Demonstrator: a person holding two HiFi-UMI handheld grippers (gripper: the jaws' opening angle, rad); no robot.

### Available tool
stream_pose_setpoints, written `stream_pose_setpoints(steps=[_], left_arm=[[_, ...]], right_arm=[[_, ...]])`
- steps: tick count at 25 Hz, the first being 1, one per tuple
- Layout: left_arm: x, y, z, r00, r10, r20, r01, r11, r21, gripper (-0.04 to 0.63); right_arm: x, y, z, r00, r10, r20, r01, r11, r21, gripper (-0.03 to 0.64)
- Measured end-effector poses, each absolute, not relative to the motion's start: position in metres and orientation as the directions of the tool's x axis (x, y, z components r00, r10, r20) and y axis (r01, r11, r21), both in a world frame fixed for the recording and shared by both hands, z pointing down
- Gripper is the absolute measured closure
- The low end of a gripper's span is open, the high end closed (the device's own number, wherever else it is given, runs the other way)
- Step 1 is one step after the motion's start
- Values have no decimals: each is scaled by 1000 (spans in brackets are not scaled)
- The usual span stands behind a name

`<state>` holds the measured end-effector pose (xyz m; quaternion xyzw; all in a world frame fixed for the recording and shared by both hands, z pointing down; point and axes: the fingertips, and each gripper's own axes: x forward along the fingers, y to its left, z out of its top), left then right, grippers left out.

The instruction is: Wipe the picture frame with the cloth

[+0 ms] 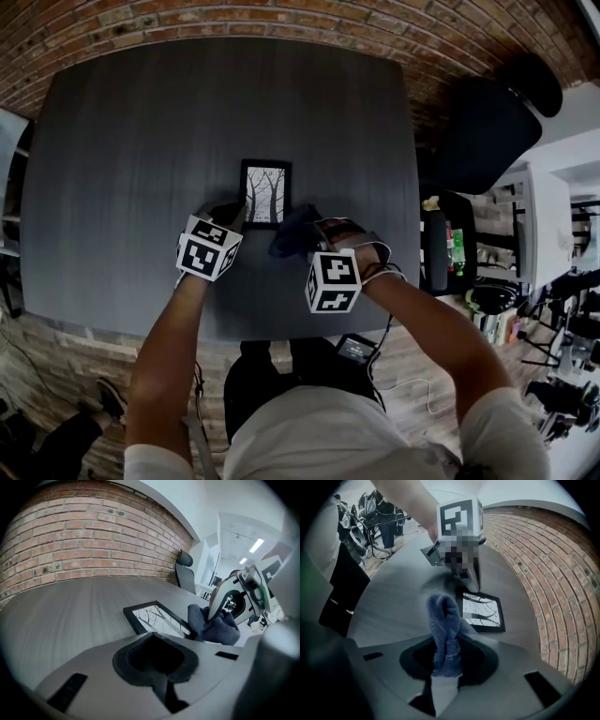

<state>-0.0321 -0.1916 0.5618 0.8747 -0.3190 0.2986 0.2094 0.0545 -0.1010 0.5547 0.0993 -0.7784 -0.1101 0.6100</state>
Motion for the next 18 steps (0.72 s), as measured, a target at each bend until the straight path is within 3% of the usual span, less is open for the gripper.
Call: stream_pose_setpoints(steps=[5,18], left_arm=[[-33,-182,554,622,-444,645,-681,-713,165,588],[-50,-124,441,733,-561,385,-672,-688,276,588]], right_arm=[[73,-95,541,-236,-317,918,-105,948,301,514],[87,-65,462,-306,-481,822,-501,815,290,512]])
